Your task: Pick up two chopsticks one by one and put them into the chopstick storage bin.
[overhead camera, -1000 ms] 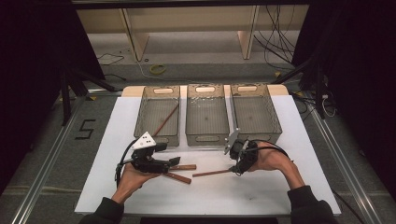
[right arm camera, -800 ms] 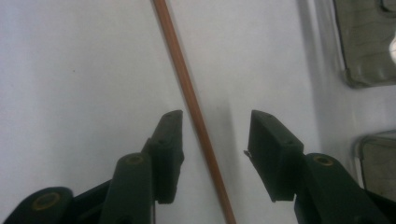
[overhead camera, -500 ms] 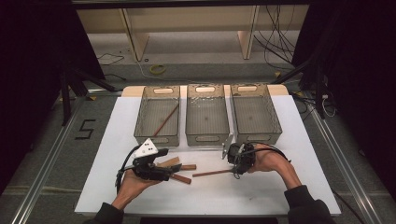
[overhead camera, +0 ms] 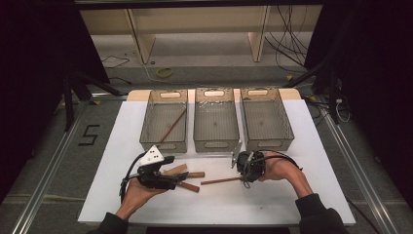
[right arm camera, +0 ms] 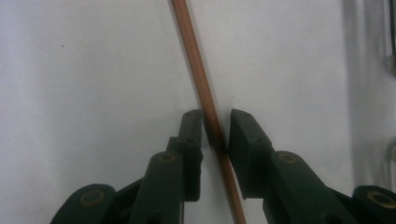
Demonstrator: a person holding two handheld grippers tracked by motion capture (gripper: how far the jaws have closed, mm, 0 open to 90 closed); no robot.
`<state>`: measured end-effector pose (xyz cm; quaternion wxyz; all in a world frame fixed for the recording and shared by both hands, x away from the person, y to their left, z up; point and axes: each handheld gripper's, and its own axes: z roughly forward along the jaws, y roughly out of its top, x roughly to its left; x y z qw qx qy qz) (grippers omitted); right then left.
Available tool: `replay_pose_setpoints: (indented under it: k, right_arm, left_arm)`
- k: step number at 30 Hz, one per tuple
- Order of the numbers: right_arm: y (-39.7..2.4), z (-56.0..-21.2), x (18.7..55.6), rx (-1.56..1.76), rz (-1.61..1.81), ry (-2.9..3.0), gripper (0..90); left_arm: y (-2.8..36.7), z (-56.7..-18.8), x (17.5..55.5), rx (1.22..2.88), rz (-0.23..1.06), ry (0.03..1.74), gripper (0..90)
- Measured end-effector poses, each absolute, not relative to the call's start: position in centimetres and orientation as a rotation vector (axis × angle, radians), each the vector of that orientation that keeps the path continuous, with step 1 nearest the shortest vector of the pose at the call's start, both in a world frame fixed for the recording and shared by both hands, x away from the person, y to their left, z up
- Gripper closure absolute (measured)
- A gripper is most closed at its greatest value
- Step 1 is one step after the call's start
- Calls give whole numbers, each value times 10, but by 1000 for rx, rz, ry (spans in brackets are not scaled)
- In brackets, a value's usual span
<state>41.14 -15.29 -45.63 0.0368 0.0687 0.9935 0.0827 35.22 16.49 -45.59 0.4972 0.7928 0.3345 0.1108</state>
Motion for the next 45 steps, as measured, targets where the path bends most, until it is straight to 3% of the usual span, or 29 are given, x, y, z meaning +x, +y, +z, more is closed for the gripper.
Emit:
replay_pose_setpoints:
  k: [9,28,45]
  right_arm:
    - [-149,-456,407,182,216,3060,827]
    - [-156,-449,402,51,266,3068,853]
    - [-148,-421,387,-37,400,2997,853]
  left_arm:
    - [164,-457,352,1924,261,804,186]
    - [156,-457,352,1946,256,780,190]
    - [115,-448,360,2148,220,626,203]
